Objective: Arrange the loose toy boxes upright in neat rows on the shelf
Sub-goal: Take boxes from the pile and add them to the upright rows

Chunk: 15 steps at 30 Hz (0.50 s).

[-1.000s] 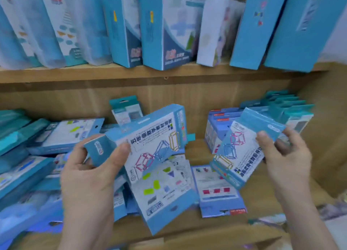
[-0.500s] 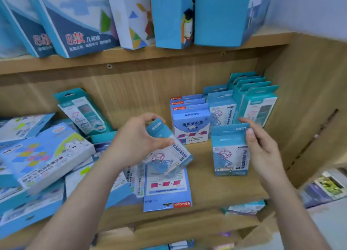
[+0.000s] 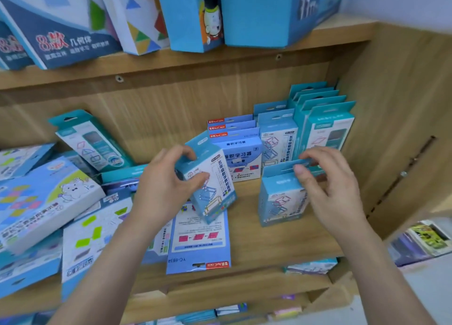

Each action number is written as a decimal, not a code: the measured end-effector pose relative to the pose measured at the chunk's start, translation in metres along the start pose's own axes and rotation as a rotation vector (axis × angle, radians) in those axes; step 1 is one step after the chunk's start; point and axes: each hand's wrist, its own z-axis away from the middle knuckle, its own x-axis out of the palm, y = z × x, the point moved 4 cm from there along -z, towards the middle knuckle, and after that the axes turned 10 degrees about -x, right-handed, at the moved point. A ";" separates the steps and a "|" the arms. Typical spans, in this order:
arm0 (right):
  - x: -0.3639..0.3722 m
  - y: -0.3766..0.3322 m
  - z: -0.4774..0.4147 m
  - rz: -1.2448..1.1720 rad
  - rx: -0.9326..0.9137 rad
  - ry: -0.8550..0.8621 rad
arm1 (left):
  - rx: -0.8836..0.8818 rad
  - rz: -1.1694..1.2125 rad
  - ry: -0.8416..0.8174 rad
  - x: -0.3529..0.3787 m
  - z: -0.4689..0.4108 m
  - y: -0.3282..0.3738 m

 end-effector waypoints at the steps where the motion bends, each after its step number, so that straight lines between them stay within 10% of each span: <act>1: 0.000 0.001 0.000 -0.077 0.062 -0.081 | -0.030 0.012 -0.018 0.002 0.002 -0.002; 6: -0.004 -0.001 -0.008 -0.033 0.194 -0.475 | -0.115 0.041 -0.105 0.009 0.011 -0.011; 15: -0.013 -0.027 -0.082 0.531 -0.081 -0.415 | -0.107 0.028 -0.120 0.006 0.015 -0.003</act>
